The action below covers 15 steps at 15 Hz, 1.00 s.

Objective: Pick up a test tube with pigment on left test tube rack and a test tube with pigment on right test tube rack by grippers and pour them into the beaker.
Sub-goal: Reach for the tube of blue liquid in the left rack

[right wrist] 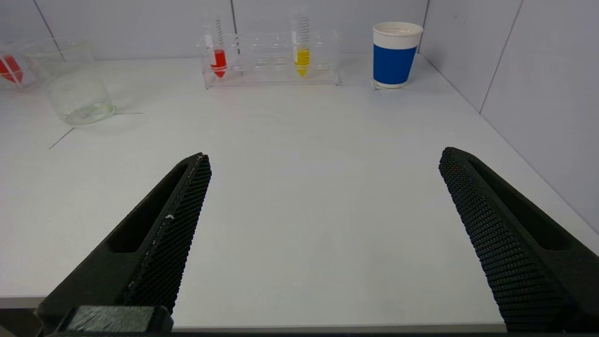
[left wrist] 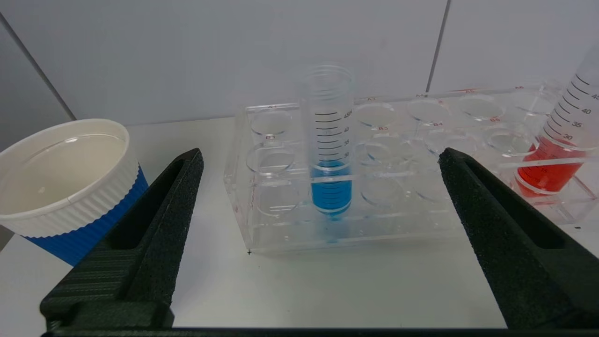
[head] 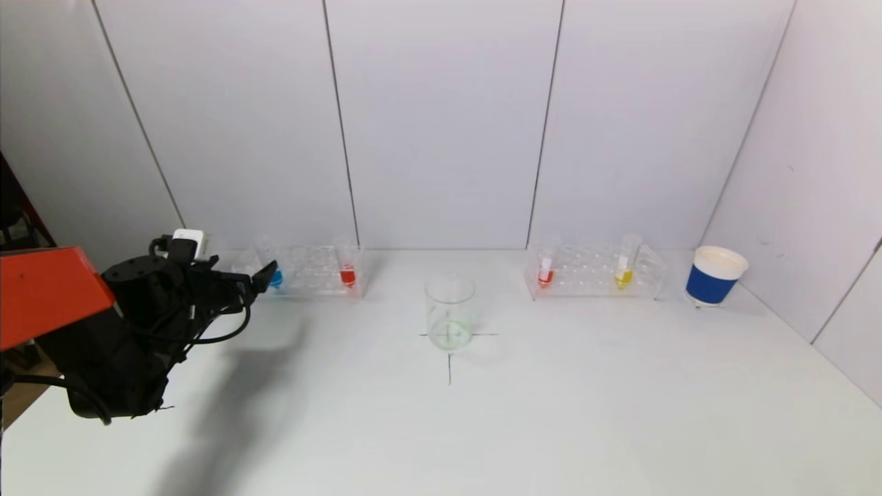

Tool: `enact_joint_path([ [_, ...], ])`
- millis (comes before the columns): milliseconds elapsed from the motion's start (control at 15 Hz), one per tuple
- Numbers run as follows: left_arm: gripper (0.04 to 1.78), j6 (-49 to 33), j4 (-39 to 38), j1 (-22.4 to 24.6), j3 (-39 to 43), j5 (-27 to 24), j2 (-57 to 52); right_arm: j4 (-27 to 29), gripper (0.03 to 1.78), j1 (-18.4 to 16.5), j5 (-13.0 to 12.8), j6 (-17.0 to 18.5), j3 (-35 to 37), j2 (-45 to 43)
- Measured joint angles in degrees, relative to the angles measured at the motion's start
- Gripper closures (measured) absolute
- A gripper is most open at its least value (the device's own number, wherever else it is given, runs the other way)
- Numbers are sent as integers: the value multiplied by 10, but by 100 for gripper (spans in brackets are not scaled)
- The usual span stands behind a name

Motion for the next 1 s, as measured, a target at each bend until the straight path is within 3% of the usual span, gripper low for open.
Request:
enact_joint_path([
  [1000,6,3,0,-7,-69,-1,42,0,4,0,0,0,0,0],
])
